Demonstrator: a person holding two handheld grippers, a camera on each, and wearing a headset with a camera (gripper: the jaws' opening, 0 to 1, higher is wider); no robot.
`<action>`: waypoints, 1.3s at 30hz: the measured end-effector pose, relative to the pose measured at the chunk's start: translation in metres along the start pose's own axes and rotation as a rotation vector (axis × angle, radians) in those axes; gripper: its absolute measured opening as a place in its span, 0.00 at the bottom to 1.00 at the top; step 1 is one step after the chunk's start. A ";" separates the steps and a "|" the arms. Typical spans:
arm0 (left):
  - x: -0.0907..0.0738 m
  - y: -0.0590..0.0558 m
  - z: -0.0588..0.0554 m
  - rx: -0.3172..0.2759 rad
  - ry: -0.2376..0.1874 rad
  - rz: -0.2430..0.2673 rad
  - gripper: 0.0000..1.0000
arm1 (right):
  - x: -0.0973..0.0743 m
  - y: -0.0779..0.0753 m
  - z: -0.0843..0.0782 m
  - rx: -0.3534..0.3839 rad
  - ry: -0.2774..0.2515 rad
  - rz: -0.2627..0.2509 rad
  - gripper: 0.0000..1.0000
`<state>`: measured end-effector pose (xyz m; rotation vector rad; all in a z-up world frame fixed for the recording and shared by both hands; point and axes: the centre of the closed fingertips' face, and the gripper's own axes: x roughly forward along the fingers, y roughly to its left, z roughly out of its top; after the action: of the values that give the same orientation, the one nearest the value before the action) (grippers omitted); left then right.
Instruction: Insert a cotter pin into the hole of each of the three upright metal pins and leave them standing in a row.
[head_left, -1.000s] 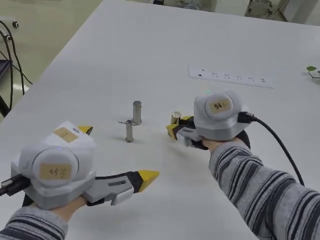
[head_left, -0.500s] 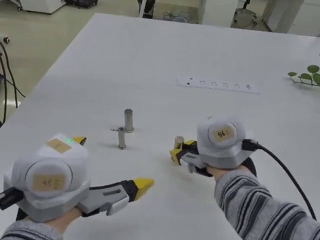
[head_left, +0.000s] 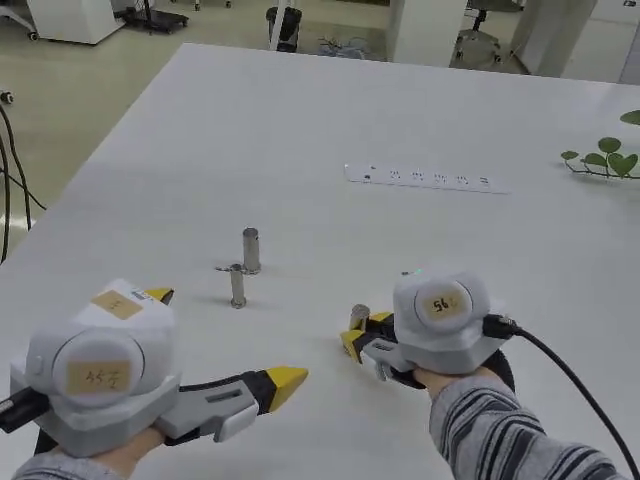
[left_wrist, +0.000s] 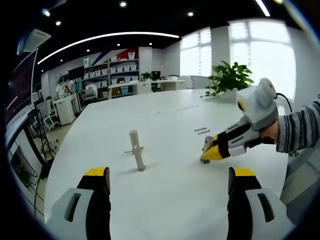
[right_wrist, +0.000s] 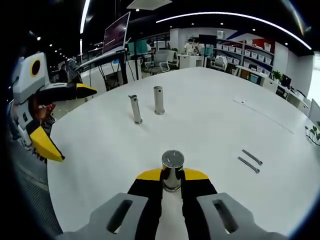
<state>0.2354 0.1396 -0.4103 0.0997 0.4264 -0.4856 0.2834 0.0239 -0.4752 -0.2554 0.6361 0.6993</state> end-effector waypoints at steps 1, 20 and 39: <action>0.000 0.000 -0.001 0.001 0.001 0.001 0.98 | 0.000 0.000 0.000 0.001 -0.001 -0.001 0.09; 0.001 -0.002 -0.004 0.003 0.009 0.000 0.98 | -0.021 0.002 -0.003 0.051 -0.043 0.034 0.27; -0.005 -0.008 0.002 -0.002 -0.006 0.029 0.96 | -0.062 -0.056 -0.023 -0.115 0.062 0.098 0.30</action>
<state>0.2283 0.1338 -0.4068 0.1024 0.4186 -0.4573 0.2742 -0.0599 -0.4535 -0.3548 0.6718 0.8258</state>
